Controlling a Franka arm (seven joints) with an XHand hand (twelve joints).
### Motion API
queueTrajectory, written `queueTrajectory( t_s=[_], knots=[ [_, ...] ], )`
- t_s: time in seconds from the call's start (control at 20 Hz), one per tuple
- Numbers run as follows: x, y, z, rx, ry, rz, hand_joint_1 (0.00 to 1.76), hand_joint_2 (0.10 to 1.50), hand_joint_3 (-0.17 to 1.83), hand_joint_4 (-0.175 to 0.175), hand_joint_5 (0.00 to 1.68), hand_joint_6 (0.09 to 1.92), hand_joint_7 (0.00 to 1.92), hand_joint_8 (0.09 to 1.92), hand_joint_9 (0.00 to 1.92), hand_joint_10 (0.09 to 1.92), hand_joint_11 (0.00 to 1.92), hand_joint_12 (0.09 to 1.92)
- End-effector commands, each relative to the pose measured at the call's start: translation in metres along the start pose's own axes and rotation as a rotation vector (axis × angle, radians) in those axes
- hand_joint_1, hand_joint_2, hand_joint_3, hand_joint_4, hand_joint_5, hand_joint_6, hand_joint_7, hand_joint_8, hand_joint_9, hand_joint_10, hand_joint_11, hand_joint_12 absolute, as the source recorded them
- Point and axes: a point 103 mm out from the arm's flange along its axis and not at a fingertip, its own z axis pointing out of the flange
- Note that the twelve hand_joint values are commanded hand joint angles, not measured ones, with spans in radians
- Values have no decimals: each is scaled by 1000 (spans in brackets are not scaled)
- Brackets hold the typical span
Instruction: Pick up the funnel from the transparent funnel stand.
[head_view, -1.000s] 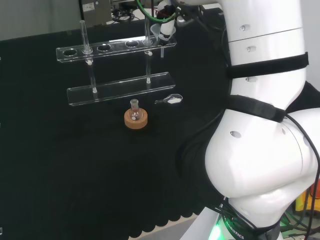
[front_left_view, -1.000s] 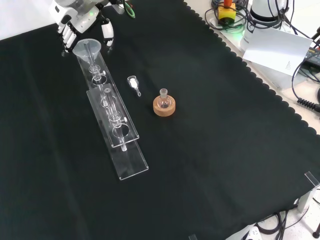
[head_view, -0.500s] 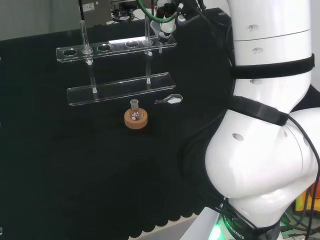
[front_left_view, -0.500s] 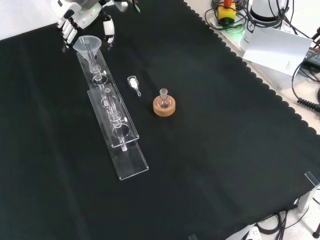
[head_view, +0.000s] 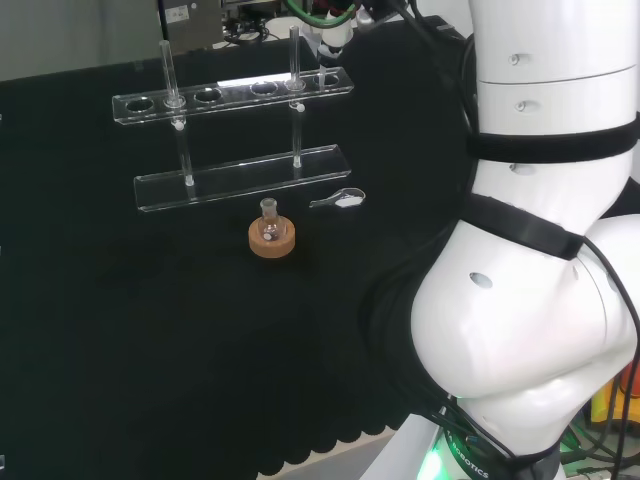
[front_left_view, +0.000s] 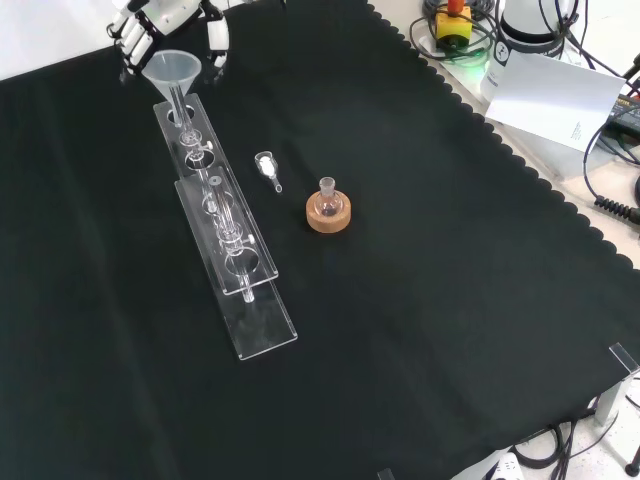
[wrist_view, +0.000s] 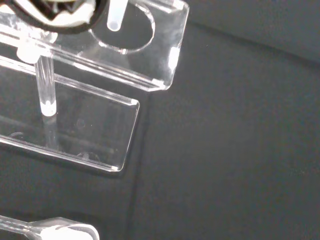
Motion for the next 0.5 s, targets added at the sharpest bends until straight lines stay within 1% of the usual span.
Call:
queueTrajectory(
  t_s=[0.05, 0.3, 0.5],
  knots=[
    [-4, -31, -21, -9, -24, 31, 810, 668, 615, -40, 403, 87, 322, 728, 446, 653, 231, 1372],
    [-7, -63, -43, -37, -41, 68, 810, 669, 619, -40, 396, 87, 312, 728, 444, 649, 229, 1372],
    [-3, -83, -50, -41, -48, 84, 810, 668, 622, -40, 396, 87, 309, 730, 445, 647, 229, 1372]
  ],
)
